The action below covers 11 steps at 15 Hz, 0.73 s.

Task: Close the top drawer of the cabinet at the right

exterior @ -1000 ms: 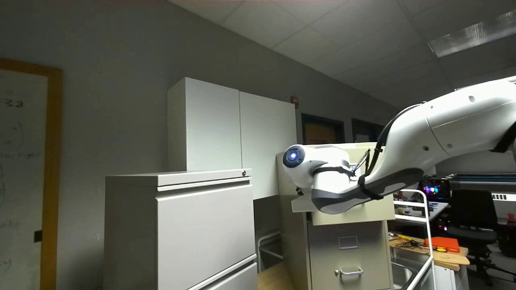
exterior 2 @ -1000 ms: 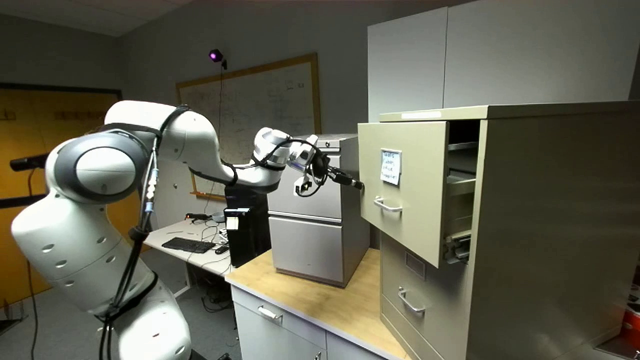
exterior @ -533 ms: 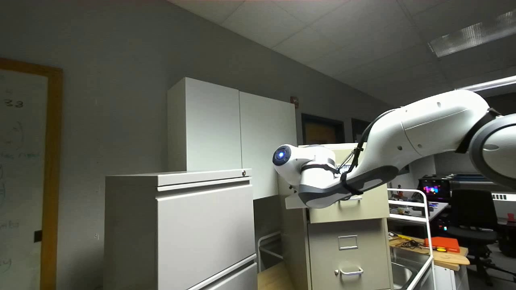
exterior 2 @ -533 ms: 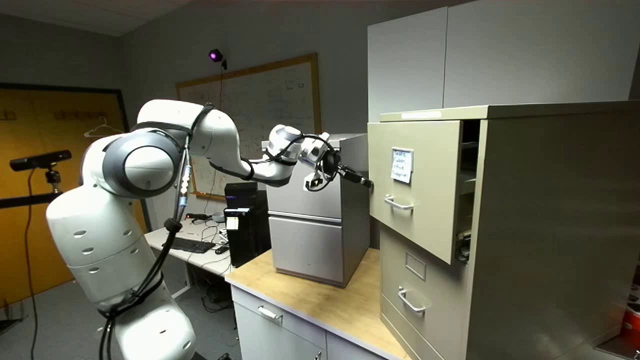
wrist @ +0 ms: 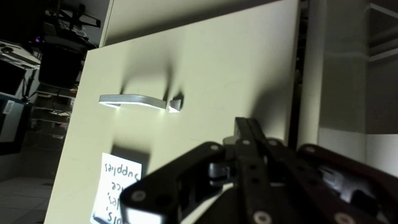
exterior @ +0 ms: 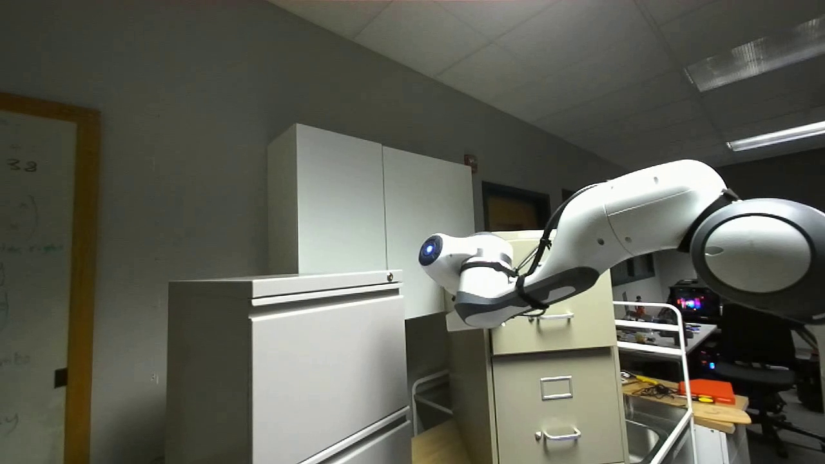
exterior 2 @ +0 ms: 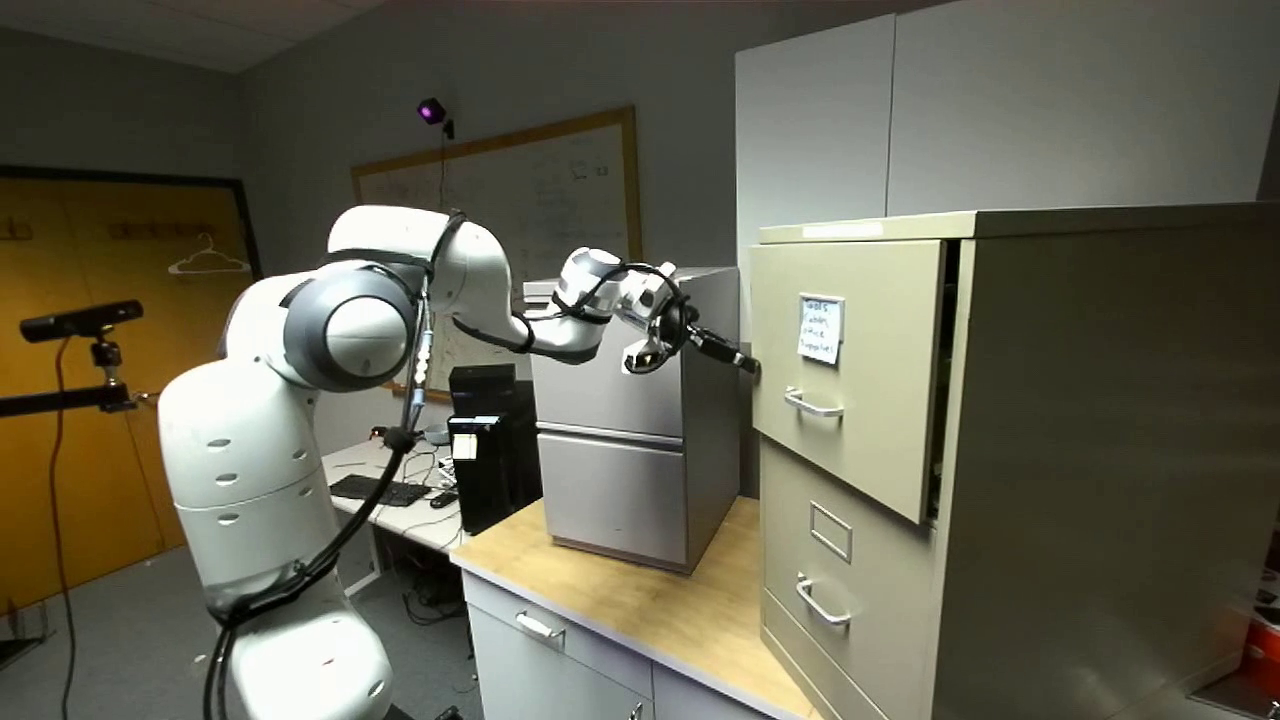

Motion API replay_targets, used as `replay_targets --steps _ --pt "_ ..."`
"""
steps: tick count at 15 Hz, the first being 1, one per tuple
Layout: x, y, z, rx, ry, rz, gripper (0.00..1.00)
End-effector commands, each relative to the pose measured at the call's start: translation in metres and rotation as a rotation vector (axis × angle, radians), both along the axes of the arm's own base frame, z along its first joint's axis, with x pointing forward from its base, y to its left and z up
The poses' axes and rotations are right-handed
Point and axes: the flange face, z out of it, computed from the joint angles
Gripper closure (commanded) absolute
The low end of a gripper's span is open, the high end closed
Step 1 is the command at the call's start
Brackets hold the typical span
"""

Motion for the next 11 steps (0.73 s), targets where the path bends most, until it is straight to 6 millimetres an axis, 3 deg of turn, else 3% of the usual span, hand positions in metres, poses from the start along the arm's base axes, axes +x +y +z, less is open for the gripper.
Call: replay_targets --steps 1,11 --pt "0.065 -0.007 -0.005 0.004 -0.023 0.071 1.00" --pt "0.097 -0.008 -0.005 0.005 0.007 0.007 1.00"
